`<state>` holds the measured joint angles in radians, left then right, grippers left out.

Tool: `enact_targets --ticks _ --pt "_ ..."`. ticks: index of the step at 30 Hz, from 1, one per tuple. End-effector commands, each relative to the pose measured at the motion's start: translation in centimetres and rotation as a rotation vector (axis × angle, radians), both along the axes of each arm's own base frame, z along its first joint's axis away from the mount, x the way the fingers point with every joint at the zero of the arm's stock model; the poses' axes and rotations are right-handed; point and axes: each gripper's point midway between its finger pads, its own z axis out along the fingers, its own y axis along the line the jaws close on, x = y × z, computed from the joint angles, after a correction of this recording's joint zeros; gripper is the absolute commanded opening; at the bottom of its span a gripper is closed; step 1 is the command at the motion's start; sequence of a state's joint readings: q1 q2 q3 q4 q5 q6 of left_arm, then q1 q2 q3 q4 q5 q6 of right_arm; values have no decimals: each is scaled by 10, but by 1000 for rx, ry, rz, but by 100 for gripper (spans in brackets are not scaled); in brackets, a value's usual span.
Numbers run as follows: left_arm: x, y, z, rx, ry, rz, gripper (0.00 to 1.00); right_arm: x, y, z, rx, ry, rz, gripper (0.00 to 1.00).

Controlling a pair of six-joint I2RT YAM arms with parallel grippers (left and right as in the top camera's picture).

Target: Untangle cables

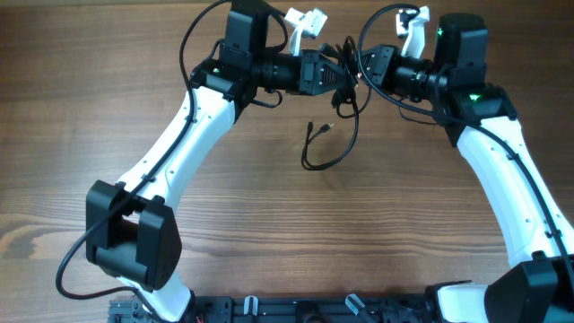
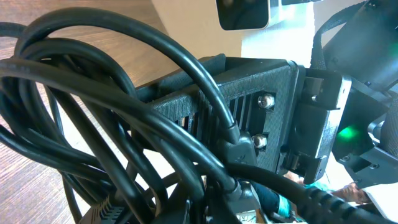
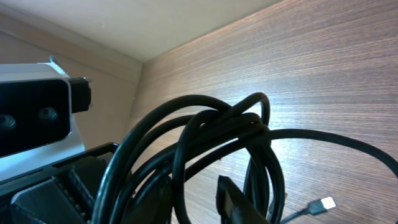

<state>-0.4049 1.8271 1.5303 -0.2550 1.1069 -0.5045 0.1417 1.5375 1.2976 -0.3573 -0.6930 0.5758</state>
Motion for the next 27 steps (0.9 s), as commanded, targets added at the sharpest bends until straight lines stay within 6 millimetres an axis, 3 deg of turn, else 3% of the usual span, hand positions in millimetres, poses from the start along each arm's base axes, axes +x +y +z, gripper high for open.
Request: enact_targets --ticks 1,4,6,7,10,15,20,27 --pt "-22 -9 16 -48 13 -92 4 -5 22 2 13 -16 82 24" --pt "-23 -9 16 -49 24 -93 4 -8 38 -8 6 -1 123 22" --pt "-23 -9 16 -49 24 -93 4 -10 42 -11 0 -2 137 15" --pt "-23 -9 16 -48 23 -93 4 -10 42 -12 -5 -7 141 6" --pt "-22 -9 16 -48 23 -90 4 -5 32 -9 -8 -19 120 4" --pt "-16 -4 15 -43 22 -69 4 7 -21 -1 -22 -29 7 4" --pt "1 8 6 -4 37 14 4 0 -81 2 -61 1 -115 4" --pt "34 46 -61 318 156 346 4 -21 -125 15 -142 -4 -233 4"
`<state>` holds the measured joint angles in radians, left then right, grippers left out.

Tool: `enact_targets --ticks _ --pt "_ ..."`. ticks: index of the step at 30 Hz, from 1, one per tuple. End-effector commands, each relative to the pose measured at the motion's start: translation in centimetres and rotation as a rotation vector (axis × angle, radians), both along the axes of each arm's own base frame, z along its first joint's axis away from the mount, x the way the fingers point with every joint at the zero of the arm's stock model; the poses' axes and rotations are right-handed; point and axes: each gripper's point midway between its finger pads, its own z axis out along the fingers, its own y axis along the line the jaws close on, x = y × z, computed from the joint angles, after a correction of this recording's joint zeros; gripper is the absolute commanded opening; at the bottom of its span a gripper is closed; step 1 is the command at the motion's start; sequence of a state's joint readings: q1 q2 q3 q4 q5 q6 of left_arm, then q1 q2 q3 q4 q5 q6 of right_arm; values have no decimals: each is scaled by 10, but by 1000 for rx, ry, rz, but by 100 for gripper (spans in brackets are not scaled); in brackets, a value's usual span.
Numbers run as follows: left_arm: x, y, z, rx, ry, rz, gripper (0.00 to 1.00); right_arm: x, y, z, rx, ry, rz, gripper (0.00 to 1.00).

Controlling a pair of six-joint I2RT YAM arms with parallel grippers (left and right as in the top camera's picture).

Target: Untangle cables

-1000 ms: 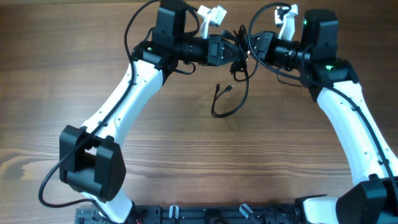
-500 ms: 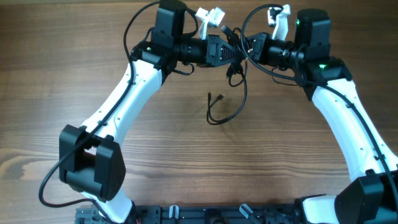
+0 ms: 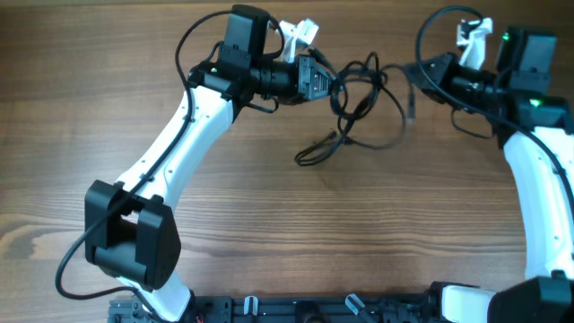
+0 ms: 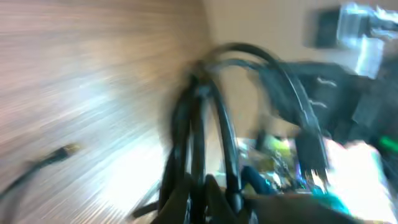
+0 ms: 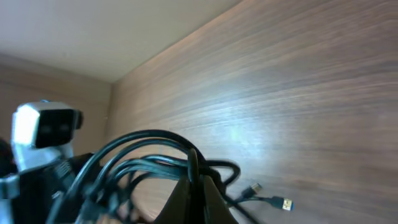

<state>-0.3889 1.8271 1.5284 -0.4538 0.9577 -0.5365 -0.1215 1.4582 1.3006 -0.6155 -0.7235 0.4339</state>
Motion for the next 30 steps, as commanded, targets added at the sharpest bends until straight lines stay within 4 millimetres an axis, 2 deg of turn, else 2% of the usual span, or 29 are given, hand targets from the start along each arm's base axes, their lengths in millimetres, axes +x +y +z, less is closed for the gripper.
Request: enact_targets --ticks 1,4,6,8,11,14,16,18,19,22,23,25,27,30 --pt "27 33 -30 222 -15 206 4 -7 -27 24 -99 -88 -75 4" --pt "19 36 -37 268 -75 140 4 -11 -40 36 -108 -120 -112 4" --pt "14 35 -38 269 -99 94 4 -11 -48 37 -111 -121 -132 4" --pt "3 27 -30 210 -138 2 4 -9 -55 32 -137 -109 -159 4" --pt "-14 15 -12 86 -187 -127 4 -7 -51 23 -130 -82 -141 4" --pt "-22 9 -2 18 -187 -172 4 -14 -26 26 -94 -126 13 5" --pt "-22 9 -2 17 -186 -173 4 -22 -2 35 -71 -200 156 15" --pt "-22 9 -2 16 -186 -173 4 -29 18 38 -58 -234 240 31" --pt "-23 9 -2 16 -186 -175 4 -31 29 39 -65 -248 280 36" --pt "-25 6 -1 12 -185 -183 4 -41 62 38 -69 -267 382 39" --pt "-23 5 1 5 -137 -155 4 -46 76 36 -73 -261 414 39" --pt "-17 6 5 -11 -57 -99 4 -48 81 30 -100 -243 416 39" --pt "-1 11 14 -59 184 52 4 -49 80 18 -146 -199 402 39" --pt "14 19 22 -117 448 202 4 -54 81 9 -161 -178 435 39"
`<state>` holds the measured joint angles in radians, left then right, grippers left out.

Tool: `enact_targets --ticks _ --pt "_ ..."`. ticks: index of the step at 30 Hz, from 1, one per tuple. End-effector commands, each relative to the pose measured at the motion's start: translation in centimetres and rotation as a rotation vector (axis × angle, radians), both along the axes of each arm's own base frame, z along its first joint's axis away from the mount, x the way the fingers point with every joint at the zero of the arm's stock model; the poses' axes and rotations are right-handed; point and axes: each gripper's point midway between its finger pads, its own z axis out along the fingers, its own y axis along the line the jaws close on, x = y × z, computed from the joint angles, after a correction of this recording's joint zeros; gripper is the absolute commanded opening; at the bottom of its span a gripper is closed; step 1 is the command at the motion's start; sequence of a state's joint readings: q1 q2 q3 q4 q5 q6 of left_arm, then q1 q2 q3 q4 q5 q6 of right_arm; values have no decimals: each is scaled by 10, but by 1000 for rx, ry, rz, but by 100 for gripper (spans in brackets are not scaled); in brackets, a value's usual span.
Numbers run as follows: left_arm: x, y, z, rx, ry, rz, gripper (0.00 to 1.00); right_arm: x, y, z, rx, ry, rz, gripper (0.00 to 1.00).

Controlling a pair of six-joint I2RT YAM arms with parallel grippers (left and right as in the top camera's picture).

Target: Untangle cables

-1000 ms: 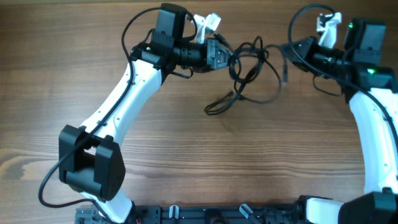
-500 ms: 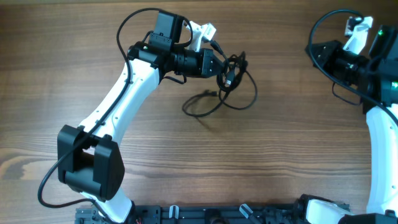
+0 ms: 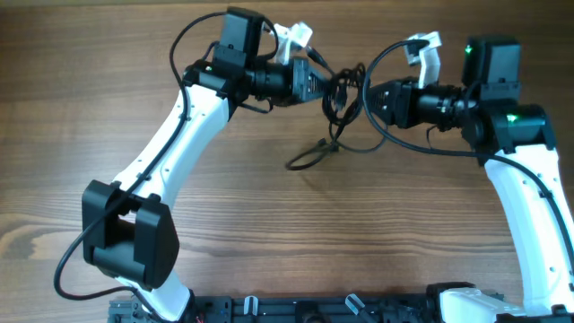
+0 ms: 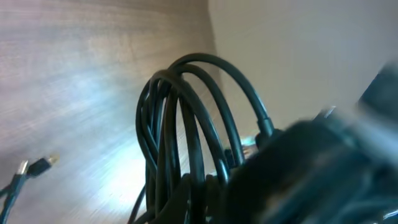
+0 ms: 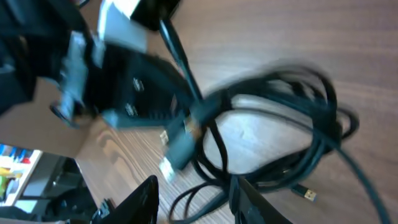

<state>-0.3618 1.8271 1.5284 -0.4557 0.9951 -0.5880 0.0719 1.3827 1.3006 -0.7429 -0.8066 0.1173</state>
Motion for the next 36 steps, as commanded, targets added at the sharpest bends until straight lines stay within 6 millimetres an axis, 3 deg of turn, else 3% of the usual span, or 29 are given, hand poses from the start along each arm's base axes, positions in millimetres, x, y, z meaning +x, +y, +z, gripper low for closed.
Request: enact_targets --ticks 1,8,10,17,23,30,33,36 --pt "15 12 22 -105 445 211 4 2 -2 -8 -58 -19 22 39" --pt "24 13 26 -167 819 388 4 0 -6 -14 -95 -25 27 39" --pt "21 9 26 -172 901 404 4 7 -16 -21 -119 37 -72 39" --pt "18 4 26 -180 1048 446 4 0 -5 -13 -75 6 9 40" --pt "20 5 24 -187 1111 488 4 2 -8 10 -94 -93 6 46" --pt "25 9 16 -174 1118 550 4 8 -23 2 -98 37 -178 49" --pt "28 15 11 -182 1219 625 4 6 -30 -7 -110 108 -243 49" --pt "28 19 7 -192 1354 683 4 5 -28 -6 -127 70 -195 49"
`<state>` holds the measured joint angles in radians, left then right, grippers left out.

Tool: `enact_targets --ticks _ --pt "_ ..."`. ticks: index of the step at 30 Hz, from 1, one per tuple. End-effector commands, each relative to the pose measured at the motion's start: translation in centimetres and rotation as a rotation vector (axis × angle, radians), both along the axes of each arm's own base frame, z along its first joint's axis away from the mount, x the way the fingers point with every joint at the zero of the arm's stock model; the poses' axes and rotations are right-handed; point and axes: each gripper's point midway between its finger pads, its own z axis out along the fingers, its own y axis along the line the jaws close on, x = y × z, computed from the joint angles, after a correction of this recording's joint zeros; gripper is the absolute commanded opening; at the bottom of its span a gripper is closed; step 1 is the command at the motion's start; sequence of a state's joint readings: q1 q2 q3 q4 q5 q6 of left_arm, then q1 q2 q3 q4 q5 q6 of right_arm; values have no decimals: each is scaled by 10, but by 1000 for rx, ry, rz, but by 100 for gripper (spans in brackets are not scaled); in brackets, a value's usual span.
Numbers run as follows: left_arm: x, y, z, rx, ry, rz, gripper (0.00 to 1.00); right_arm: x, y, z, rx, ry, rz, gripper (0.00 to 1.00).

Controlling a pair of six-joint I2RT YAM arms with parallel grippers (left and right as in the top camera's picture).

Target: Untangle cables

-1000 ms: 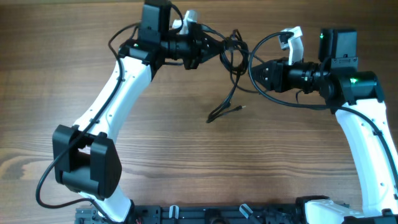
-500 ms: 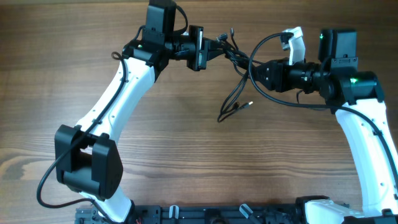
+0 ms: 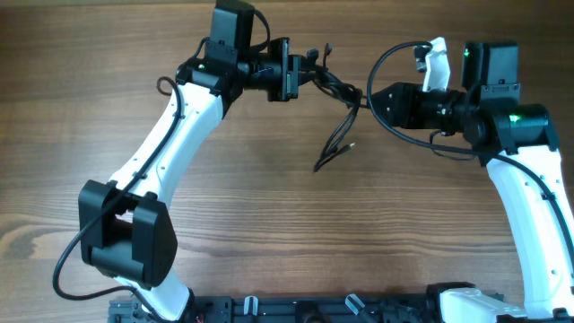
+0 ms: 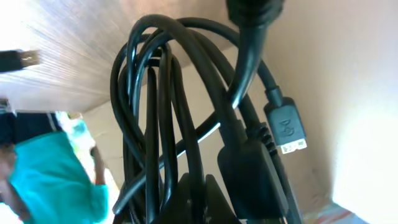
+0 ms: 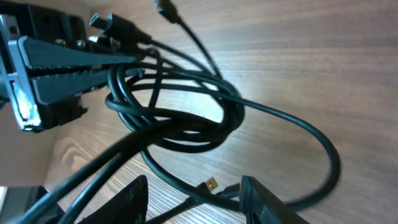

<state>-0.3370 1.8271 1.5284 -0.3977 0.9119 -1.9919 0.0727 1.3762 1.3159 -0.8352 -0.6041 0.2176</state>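
A bundle of black cables [image 3: 327, 82] stretches across the back middle of the wooden table [image 3: 269, 224]. My left gripper [image 3: 294, 72] is shut on its left end. In the left wrist view the jaws [image 4: 198, 193] pinch several strands of the cables [image 4: 168, 112], and a USB plug [image 4: 286, 127] hangs beside them. My right gripper [image 3: 368, 97] stands open at the bundle's right end. In the right wrist view its fingers [image 5: 130, 199] are spread wide, with the coil [image 5: 180, 106] ahead of them. Loose ends [image 3: 334, 152] trail toward the table, one with a gold plug [image 5: 211, 185].
The right arm's own camera cable [image 3: 387, 61] loops above its wrist. Past the table's far edge, the left wrist view shows someone in teal [image 4: 37, 174]. The arm bases [image 3: 314, 309] line the front edge.
The left gripper has moved up and left with the bundle and turned over. The bundle is now drawn out into a slanted strand. The right gripper is still open in about the same place.
Both grippers were close together in the knotted bundle at the back middle. Then the right gripper was far to the right, shut on a cable, with the loops spread wide. Later it was back at the bundle, open. Now only the left holds the cables.
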Motion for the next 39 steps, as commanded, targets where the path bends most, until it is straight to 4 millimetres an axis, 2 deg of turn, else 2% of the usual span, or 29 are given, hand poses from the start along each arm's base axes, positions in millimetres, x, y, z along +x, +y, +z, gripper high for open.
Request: enact_targets --ticks 1,4,9,13,14,17,18,20,22,23,25,27,30,35,39 --pt "3 7 8 -35 155 94 4 1 -1 16 -37 -80 28 50" --pt "6 8 6 -26 153 110 4 -1 2 16 -13 -64 31 54" --pt "6 8 6 -24 152 113 4 -1 1 1 104 140 -138 62" --pt "6 8 6 -24 151 113 4 12 2 -16 212 320 -300 61" --pt "6 8 6 -24 151 113 4 17 3 -25 265 416 -387 60" --pt "6 8 6 -24 151 113 4 31 2 -38 325 503 -491 56" --pt "6 8 6 -23 151 113 4 35 3 -41 338 516 -502 53" --pt "6 8 6 -23 148 111 4 43 6 -47 344 511 -479 37" --pt "7 9 5 -19 147 116 4 44 6 -50 321 491 -450 8" --pt "9 10 3 -7 134 127 4 43 7 -50 295 458 -407 4" --pt "16 15 -1 29 99 157 4 39 7 -51 239 400 -317 4" --pt "21 24 -15 99 109 220 4 29 -3 -57 189 402 -287 4" --pt "24 37 -29 174 129 281 4 21 -34 -62 140 398 -299 4" --pt "26 41 -31 187 111 283 4 13 -105 -64 84 346 -358 4" --pt "28 44 -32 198 102 292 4 8 -129 -59 103 279 -313 4"
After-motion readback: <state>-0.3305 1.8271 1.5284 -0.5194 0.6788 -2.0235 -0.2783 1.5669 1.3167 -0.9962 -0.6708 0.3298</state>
